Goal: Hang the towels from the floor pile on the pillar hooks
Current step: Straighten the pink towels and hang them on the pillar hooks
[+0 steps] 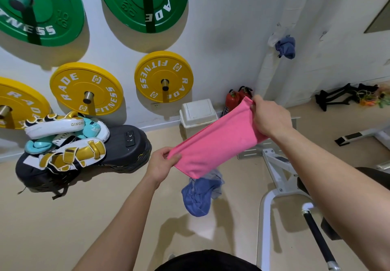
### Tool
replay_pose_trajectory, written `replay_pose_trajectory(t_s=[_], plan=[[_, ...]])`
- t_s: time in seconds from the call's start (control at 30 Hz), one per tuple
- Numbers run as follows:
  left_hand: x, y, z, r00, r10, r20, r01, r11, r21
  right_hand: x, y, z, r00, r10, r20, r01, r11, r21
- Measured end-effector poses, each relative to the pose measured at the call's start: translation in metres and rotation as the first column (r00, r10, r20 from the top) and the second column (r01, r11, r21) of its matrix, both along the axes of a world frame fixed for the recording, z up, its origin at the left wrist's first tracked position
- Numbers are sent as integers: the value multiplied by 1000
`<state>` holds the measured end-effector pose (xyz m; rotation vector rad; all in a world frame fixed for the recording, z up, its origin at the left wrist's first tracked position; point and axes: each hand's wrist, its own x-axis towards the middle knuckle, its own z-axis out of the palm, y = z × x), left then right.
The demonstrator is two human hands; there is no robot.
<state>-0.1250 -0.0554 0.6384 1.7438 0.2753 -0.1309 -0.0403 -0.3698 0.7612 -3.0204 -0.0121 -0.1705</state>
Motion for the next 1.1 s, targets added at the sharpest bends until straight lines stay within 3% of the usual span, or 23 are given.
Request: replay_pose_trajectory(t_s=[0.17,0.37,0.57,0.7,0.8,0.93,1.1], plan=[[14,-5,0,964,266,14,-266,964,-12,-12,4,-27,995,-77,-58,87,978,188],[22,-25,3,885,447,135,-466,857,219,-36,3,-65,978,-153,-144,195,918,346],[19,-26,-14,951,182,251,-299,751,588,-54,-1,-86,955,-215,-205,286,850,443],[12,-25,-27,992,-5,129,-99,615,783,-61,-3,-91,959,-218,-180,278,843,461],[6,-32,-26,997,-70,45,2,556,831,-64,-1,-91,971,-197,-132,235,878,417],[2,-39,-23,993,-99,-59,111,686,719,-64,-2,-94,981,-159,-114,187,936,299],[2,-47,-15,991,-70,-116,109,920,378,-59,-6,-95,968,-211,-134,240,933,268]])
